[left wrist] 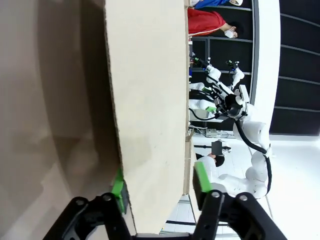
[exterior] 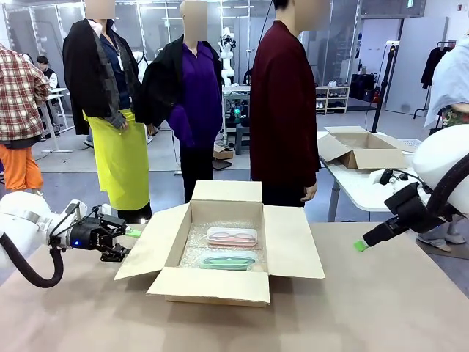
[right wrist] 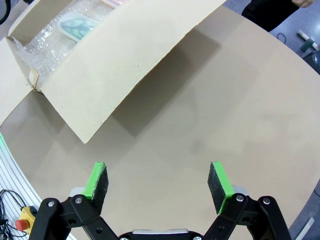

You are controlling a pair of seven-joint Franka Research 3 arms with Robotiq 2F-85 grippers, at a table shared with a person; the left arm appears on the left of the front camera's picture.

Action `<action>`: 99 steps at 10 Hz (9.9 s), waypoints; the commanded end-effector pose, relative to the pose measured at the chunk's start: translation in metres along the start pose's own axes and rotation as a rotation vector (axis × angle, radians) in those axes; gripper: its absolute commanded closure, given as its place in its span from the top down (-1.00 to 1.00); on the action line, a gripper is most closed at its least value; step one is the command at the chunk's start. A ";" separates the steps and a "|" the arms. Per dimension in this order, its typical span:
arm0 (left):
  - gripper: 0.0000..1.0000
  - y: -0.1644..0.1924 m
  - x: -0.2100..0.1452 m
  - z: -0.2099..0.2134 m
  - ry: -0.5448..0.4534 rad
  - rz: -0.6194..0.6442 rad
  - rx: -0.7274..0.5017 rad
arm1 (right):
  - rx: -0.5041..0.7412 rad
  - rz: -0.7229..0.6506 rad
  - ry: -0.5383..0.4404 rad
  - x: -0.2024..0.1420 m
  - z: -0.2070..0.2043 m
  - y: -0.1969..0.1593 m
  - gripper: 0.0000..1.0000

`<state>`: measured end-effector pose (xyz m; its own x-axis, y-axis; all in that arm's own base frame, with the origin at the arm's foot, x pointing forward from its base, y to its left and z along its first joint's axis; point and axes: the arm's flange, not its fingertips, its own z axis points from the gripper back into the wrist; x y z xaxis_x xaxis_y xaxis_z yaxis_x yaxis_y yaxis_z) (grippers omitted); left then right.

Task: Pack the glasses set securely to prepare it for shipping.
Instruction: Position the Package Box on the left side of the table.

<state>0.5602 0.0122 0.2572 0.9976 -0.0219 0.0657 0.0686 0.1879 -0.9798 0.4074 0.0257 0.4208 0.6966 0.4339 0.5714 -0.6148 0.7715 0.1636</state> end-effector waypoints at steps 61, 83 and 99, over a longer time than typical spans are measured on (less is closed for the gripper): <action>1.00 -0.275 -0.110 0.204 -0.071 -0.356 1.142 | -0.004 -0.021 -0.016 0.002 -0.003 0.001 1.00; 1.00 -0.322 -0.149 0.174 -0.022 -0.530 1.121 | -0.004 -0.021 -0.016 0.002 -0.003 0.001 1.00; 1.00 -0.322 -0.149 0.174 -0.022 -0.530 1.121 | -0.004 -0.021 -0.016 0.002 -0.003 0.001 1.00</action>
<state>0.3899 0.1245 0.5913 0.8410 -0.3399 0.4209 0.4308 0.8914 -0.1410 0.4076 0.0249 0.4204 0.6977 0.4316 0.5717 -0.6136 0.7719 0.1662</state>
